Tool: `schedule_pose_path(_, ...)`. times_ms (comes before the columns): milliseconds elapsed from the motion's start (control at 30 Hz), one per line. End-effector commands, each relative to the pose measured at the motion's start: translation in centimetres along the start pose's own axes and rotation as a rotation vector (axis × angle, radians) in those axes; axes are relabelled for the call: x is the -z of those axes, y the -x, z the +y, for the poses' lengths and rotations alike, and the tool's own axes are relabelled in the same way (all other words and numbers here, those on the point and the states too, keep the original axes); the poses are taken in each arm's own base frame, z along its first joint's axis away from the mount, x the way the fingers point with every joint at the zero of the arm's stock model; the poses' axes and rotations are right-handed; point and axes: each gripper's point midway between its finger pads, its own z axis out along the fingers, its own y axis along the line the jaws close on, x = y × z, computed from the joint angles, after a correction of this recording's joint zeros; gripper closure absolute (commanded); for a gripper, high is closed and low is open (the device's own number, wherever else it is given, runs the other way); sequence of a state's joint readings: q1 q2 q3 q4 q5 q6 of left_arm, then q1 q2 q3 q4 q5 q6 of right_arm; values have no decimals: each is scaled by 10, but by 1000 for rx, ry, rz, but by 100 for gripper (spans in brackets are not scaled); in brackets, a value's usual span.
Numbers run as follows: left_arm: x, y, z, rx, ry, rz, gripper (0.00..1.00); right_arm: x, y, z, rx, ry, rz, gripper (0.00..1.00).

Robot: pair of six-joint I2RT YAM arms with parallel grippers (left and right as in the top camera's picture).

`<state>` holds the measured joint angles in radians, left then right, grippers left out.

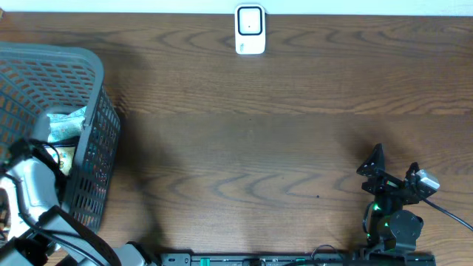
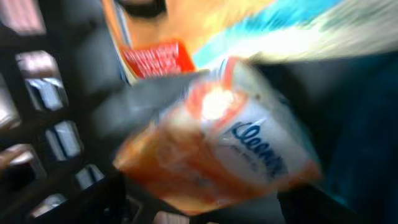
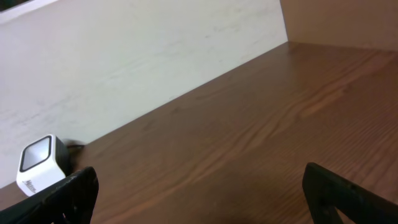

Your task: Scan the item barcode

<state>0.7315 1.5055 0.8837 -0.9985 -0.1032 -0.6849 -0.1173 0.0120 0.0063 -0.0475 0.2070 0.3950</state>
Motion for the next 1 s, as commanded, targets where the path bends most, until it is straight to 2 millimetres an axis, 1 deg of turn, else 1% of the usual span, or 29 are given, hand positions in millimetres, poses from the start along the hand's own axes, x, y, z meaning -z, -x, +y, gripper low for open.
schedule_pose_path(0,-18,-13,2,78,-10,36,24,0,1,0,-12,-3,-5,1)
schedule_pose_path(67,-27,-17,3,93,-9,37,40,0,1,0,-12,-3,-5,1)
schedule_pose_path(100,-31,-19,4,101,-8,39,55,0,1,0,-12,-3,-5,1)
schedule_pose_path(133,-34,-21,5,102,-7,40,65,0,1,0,-12,-3,-5,1)
schedule_pose_path(167,-35,-21,5,102,-5,41,80,0,1,0,-12,-3,-5,1)
schedule_pose_path(200,-35,-21,5,102,-6,40,92,0,1,0,-12,-3,-5,1)
schedule_pose_path(300,-28,-17,3,103,-16,30,92,0,1,0,-12,-3,-5,1)
schedule_pose_path(367,-18,-12,1,106,-29,17,92,0,1,0,-12,-3,-5,1)
schedule_pose_path(500,17,2,-5,108,-78,-30,93,0,1,0,-12,-3,-5,1)
schedule_pose_path(667,86,24,-11,82,-188,-147,93,0,1,0,-12,-3,-5,1)
schedule_pose_path(733,118,33,-12,77,-247,-211,93,0,1,0,-12,-3,-5,1)
schedule_pose_path(800,156,41,-13,89,-327,-283,93,0,1,0,-12,-3,-5,1)
schedule_pose_path(900,204,43,-18,76,-469,-355,93,0,1,0,-12,-3,-5,1)
schedule_pose_path(967,237,36,-26,34,-595,-377,93,0,1,0,-12,-3,-5,1)
